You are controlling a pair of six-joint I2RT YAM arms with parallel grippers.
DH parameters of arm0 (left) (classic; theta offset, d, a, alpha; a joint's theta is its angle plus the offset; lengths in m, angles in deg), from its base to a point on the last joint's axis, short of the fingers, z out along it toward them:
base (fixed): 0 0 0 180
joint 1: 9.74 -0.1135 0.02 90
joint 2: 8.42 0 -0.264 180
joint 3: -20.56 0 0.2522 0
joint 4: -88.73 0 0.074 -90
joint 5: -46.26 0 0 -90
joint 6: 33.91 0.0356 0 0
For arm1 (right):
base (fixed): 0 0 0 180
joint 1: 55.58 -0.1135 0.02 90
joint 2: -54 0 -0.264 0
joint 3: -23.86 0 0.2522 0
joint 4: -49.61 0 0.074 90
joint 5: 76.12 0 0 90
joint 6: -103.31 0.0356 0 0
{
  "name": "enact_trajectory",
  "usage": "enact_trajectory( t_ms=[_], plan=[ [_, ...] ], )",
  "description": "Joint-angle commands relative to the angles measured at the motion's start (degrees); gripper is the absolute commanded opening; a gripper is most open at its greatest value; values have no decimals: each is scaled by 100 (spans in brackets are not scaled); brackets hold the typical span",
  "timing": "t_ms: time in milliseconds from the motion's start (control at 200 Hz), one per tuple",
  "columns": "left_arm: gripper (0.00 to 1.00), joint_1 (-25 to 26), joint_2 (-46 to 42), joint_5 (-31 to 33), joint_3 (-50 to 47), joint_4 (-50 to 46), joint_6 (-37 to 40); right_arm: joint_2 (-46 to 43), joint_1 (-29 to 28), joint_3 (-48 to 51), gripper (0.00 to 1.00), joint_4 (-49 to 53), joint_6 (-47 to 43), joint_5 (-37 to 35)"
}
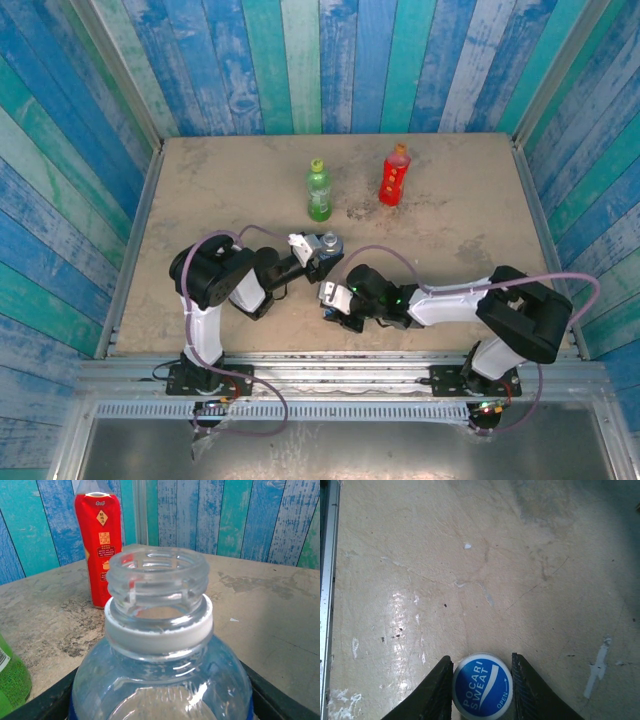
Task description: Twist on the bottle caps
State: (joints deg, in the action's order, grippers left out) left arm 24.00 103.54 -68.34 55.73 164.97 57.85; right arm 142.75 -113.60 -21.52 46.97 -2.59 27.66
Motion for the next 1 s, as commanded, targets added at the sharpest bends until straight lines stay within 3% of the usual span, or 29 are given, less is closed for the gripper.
enact_trajectory(
  t_ms=[0, 466, 706, 991],
  plan=[
    [60, -17, -323, -132, -71, -61, 113, -343, -27, -96, 30, 333, 228, -199],
    [60, -24, -434, -587, -103, -363, 138, -2173, 386, -773, 31, 1625, 407, -846],
    [60, -16, -480, -1240, -94, -603, 243, -1719, 1041, -1659, 32, 2121, 274, -472],
    [60, -16, -425, -1302, -148, -441, 171, -980, 1410, -2267, 34, 2498, 287, -105]
  ],
)
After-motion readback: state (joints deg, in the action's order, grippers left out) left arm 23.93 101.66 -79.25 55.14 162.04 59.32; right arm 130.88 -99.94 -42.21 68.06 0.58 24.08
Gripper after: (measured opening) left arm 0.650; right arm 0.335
